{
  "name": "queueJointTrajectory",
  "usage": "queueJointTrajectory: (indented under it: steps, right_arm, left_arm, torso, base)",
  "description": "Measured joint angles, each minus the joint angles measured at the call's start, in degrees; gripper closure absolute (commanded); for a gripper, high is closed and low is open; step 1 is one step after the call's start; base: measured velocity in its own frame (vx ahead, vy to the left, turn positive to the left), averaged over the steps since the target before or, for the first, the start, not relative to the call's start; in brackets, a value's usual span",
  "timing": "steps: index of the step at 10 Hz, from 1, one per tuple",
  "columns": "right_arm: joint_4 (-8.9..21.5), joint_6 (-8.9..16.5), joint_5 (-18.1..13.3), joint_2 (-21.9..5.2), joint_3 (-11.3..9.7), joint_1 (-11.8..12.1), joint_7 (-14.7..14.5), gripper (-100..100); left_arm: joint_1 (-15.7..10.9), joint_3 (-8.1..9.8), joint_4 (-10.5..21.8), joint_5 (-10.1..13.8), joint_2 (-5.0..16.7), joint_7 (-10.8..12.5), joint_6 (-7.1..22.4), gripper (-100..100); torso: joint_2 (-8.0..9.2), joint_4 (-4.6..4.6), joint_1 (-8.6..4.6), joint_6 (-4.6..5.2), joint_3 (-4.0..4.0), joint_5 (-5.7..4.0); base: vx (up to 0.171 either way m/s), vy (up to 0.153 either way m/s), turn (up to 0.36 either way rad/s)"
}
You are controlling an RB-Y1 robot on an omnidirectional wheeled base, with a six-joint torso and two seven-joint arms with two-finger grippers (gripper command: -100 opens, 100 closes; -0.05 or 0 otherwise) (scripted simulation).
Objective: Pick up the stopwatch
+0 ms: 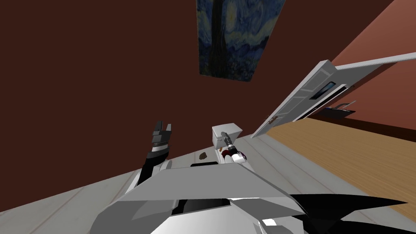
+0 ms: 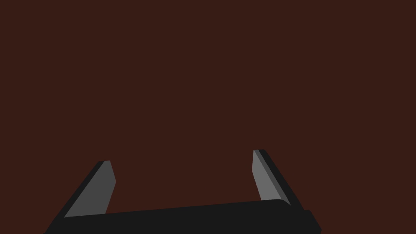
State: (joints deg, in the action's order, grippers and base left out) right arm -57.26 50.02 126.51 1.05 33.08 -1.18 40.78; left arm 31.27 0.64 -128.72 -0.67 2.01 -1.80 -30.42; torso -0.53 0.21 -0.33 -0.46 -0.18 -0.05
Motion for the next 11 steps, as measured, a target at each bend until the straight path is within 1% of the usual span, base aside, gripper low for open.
queueJointTrajectory:
  steps: [1,2,3,4,8,9,10,11]
  right_arm:
    - [1.8,-1.2,1.7,-0.2,-0.8,-1.6,-1.9,-100]
    - [1.1,-2.5,2.1,0.1,-1.6,-1.8,-2.4,-100]
    - [1.4,-3.8,2.9,0.1,-2.4,-2.5,-2.9,-100]
    - [1.4,-4.1,3.1,0.1,-2.5,-2.6,-3.1,100]
    - [1.4,-4.1,3.1,0.1,-2.5,-2.6,-3.0,100]
    - [1.4,-4.1,3.1,0.1,-2.5,-2.6,-3.0,0]
    - [1.4,-4.1,3.1,0.1,-2.5,-2.6,-3.0,100]
    - [0.8,-2.9,1.9,0.0,-1.6,-1.7,-2.1,100]
  left_arm:
    - [0.0,0.00,0.0,0.0,0.0,0.0,0.0,0]
    - [0.0,0.00,0.0,0.0,0.0,0.0,0.0,0]
    - [0.0,0.00,0.0,0.0,0.0,0.0,0.0,0]
    - [0.0,0.00,0.0,0.0,0.0,0.0,0.0,0]
    - [0.0,0.00,0.0,0.0,0.0,0.0,0.0,0]
    - [0.0,0.00,0.0,0.0,0.0,0.0,0.0,0]
    - [0.0,0.00,0.0,0.0,0.0,0.0,0.0,0]
    - [0.0,0.00,0.0,0.0,0.0,0.0,0.0,0]
  torso:
    - [-0.03,0.00,0.00,-0.06,-0.01,-0.02]
    - [-0.18,-0.02,0.08,-0.04,-0.09,0.00]
    - [-0.29,-0.05,0.12,-0.05,-0.16,0.01]
    - [-0.40,-0.08,0.19,-0.03,-0.22,0.02]
    - [-0.52,-0.12,0.29,-0.03,-0.31,0.05]
    - [-0.53,-0.12,0.29,-0.03,-0.31,0.05]
    - [-0.54,-0.12,0.29,-0.03,-0.31,0.05]
    - [-0.74,-0.16,0.42,0.04,-0.42,0.09]
  base:
    - [-0.078,-0.051,0.059]
    - [-0.052,-0.038,0.071]
    - [-0.025,-0.018,0.020]
    - [-0.005,-0.004,-0.003]
    - [0.000,0.000,0.000]
    - [0.000,0.000,0.000]
    - [0.084,0.047,-0.123]
    - [0.127,0.076,-0.146]
